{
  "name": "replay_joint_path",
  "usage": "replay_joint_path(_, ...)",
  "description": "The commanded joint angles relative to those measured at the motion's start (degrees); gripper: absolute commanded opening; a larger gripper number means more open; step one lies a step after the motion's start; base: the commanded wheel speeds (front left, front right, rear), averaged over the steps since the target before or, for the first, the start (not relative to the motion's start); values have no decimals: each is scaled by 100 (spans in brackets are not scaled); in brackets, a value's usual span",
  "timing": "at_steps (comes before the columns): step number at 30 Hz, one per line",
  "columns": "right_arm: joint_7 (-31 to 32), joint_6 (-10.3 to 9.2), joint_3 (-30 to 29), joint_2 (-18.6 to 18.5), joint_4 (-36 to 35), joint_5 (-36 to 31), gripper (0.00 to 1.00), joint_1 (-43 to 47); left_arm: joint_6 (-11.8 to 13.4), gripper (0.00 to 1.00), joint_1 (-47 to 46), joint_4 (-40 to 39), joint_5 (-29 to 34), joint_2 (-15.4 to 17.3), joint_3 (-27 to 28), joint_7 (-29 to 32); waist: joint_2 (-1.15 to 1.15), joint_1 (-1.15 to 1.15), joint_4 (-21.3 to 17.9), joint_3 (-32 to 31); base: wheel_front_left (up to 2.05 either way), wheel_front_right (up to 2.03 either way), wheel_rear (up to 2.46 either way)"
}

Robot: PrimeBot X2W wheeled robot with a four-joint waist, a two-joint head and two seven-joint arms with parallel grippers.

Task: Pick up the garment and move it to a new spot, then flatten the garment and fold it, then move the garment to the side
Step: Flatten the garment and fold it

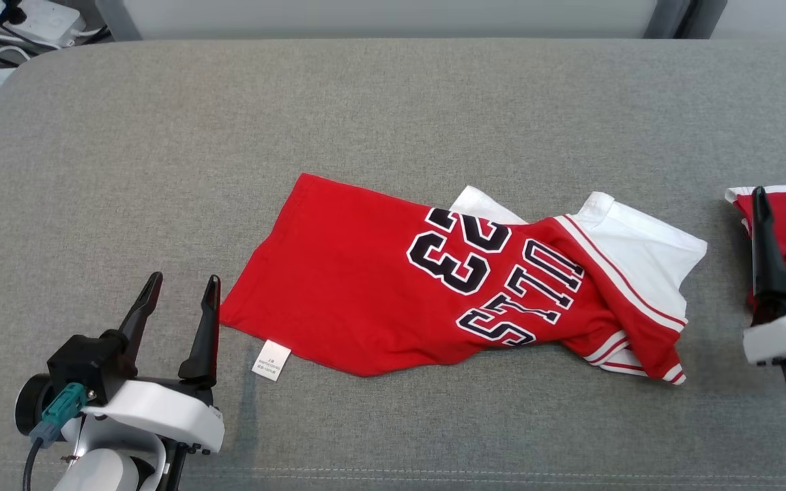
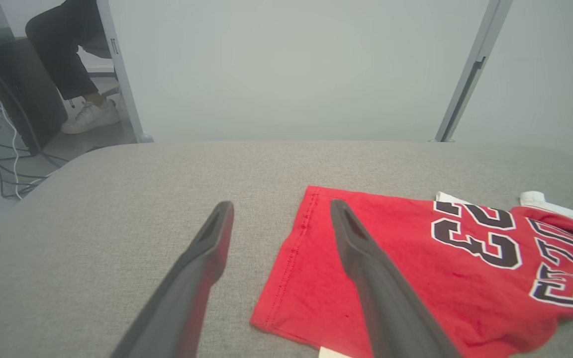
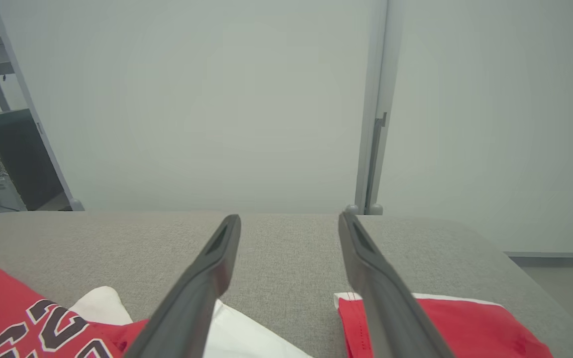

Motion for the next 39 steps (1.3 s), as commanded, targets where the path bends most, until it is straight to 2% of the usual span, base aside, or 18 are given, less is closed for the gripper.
replay_joint_path(1,-82,-17,48,-4,-382,-127,100,261,64,100,-73,-163,60,206,278,1,0,0,-67,-111,0,0,0)
replay_joint_path(5,-60,-17,-20,263,-1215,-408,100,991,134,100,55,-254,50,284,339,1,0,0,-142,-266,0,0,0)
replay_joint_path(10,191,-17,62,615,-1879,-629,100,1769,210,100,228,-337,9,387,417,37,0,0,-232,-420,0,0,0)
replay_joint_path(19,374,-17,215,1021,-2248,-739,100,2530,313,100,460,-434,-52,504,489,122,0,0,-336,-601,0,0,0)
replay_joint_path(29,386,-17,309,1080,-2316,-750,100,2668,407,100,562,-611,-79,576,496,226,0,0,-355,-653,0,0,0)
replay_joint_path(36,397,-17,352,1036,-2351,-783,100,2617,445,100,551,-674,-77,582,487,236,0,0,-315,-587,0,0,0)
replay_joint_path(39,464,-17,553,939,-2362,-855,100,2542,462,100,533,-696,-79,584,492,234,0,0,-307,-537,0,0,0)
